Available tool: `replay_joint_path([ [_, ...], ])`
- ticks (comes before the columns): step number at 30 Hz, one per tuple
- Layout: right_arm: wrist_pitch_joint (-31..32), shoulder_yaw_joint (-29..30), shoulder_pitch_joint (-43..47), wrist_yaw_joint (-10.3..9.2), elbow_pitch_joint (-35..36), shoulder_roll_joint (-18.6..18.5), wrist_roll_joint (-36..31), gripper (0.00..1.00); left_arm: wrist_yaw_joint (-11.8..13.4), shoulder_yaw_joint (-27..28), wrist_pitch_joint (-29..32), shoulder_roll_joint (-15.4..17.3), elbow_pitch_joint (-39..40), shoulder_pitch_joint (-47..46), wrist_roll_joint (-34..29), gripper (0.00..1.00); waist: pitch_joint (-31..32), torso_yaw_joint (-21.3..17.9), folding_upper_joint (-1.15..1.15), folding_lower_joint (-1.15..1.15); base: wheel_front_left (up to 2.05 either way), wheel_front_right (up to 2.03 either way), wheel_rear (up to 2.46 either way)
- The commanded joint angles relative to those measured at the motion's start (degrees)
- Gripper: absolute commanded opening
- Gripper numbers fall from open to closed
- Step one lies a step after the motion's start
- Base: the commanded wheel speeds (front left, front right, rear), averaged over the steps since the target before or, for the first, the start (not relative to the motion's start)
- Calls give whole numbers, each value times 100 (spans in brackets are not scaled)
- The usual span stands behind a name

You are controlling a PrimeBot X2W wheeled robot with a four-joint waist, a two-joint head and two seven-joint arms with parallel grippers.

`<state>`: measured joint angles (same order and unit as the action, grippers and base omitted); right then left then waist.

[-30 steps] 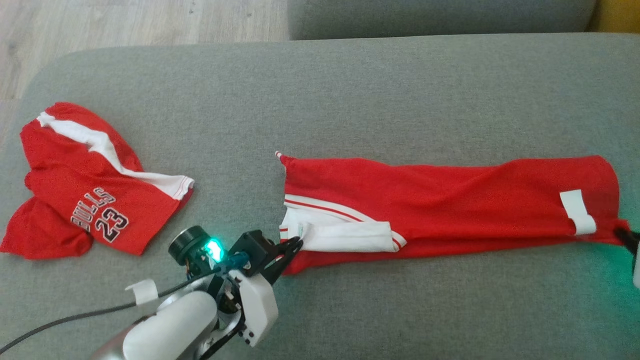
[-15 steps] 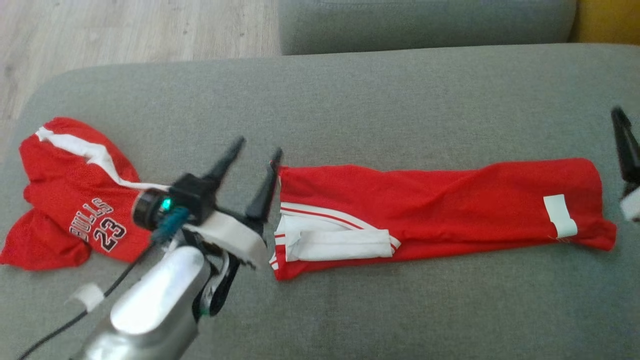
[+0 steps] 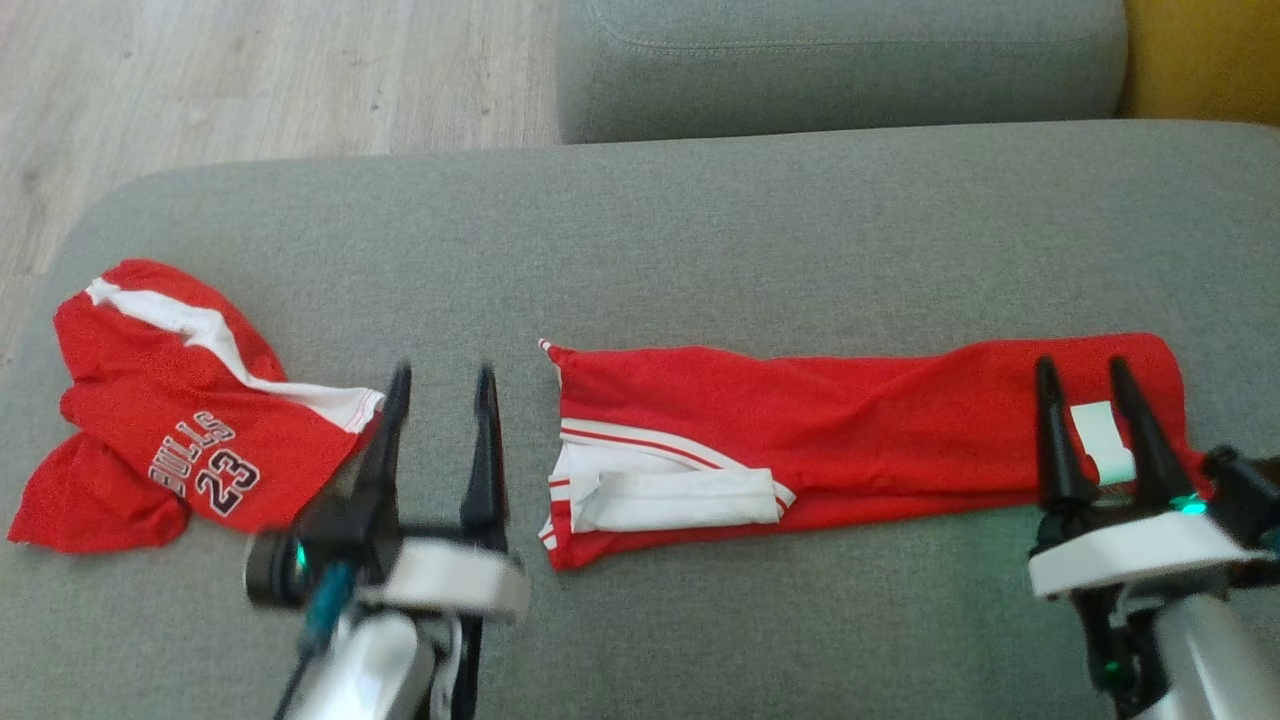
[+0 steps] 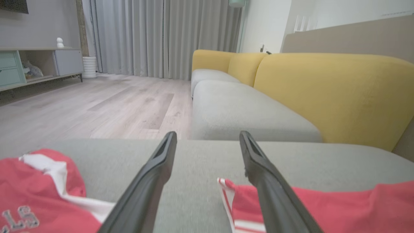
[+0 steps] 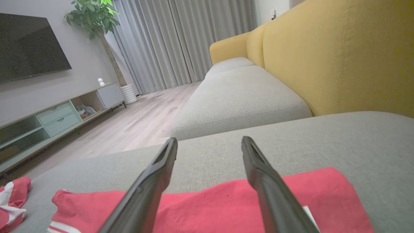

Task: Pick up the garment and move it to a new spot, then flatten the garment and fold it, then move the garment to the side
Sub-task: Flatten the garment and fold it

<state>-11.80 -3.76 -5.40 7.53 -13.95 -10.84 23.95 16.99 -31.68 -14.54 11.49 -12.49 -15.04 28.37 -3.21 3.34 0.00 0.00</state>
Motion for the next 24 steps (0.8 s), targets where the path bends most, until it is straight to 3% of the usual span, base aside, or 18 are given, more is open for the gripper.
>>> replay_joint_path([
  [1,-92,-117,-109,-4,135,8,-121,100,-63,326,-44,17,190,7,-139,100,15,4,0,0,0,0,0],
  [5,-182,-96,-4,-4,-19,202,-364,100,-314,654,-45,-211,132,476,-442,100,75,29,0,0,0,0,0],
  [12,32,304,-174,-4,-331,120,-831,100,-733,1002,-45,-532,20,616,-889,100,42,128,0,0,0,0,0],
  [14,283,665,-279,-4,-547,86,-1152,100,-843,1100,-45,-610,4,590,-916,100,-47,144,0,0,0,0,0],
  [15,487,1225,-438,-4,-766,168,-1492,100,-950,1167,-45,-676,-2,524,-952,100,-171,172,0,0,0,0,0],
  [18,735,2048,-713,-4,-1017,378,-2028,100,-1065,1224,-45,-748,-21,419,-1032,100,-374,210,0,0,0,0,0],
  [24,1349,3085,-1180,-4,-1501,707,-2636,100,-1219,1354,-45,-815,-117,270,-1181,100,-716,216,0,0,0,0,0],
])
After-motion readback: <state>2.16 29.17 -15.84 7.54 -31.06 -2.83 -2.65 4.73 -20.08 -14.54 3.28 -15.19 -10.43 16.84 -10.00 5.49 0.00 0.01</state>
